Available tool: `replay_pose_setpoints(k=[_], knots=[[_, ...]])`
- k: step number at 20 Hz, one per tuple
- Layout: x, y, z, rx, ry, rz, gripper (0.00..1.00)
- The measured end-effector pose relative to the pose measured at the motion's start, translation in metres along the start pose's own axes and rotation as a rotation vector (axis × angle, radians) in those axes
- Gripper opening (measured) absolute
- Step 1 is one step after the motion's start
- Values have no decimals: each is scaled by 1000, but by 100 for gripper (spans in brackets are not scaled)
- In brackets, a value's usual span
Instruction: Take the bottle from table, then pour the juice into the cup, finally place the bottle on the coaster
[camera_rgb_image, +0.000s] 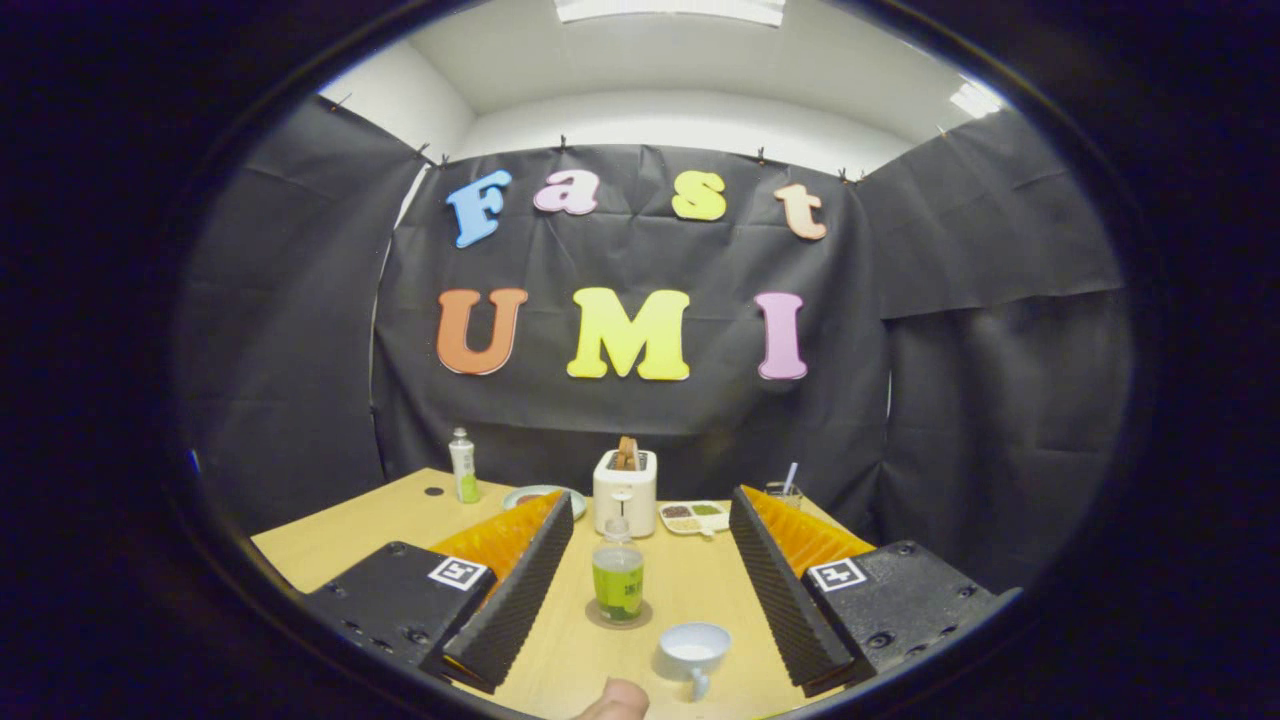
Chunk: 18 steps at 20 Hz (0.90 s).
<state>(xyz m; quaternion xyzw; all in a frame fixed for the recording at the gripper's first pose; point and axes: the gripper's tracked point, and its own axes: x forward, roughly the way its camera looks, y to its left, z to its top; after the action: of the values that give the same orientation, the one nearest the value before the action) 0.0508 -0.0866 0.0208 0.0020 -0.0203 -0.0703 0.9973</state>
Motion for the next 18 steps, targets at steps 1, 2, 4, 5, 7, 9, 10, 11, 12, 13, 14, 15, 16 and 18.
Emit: replay_pose_setpoints(k=[1, 2, 4, 5, 7, 9, 10, 11, 12, 13, 14, 15, 16, 18], knots=[[-14, -9, -3, 6, 11, -21, 100], [-27, -12, -4, 19, 15, -28, 100], [-51, -15, -1, 31, -4, -45, 100], [-61, -17, 0, 32, -14, -52, 100], [-76, -18, -1, 35, -28, -52, 100], [-87, -13, -7, 53, -29, -29, 100], [-92, -11, -12, 63, -19, -18, 100], [-95, -11, -18, 67, -8, -13, 100], [-98, -10, -21, 62, -7, -6, 100], [-101, -10, -23, 50, -11, -3, 100], [-102, -13, -25, 45, -15, -14, 100], [-103, -14, -27, 51, -19, -13, 100], [-104, -12, -28, 71, -23, 0, 100], [-106, -12, -30, 104, -35, 1, 100]])
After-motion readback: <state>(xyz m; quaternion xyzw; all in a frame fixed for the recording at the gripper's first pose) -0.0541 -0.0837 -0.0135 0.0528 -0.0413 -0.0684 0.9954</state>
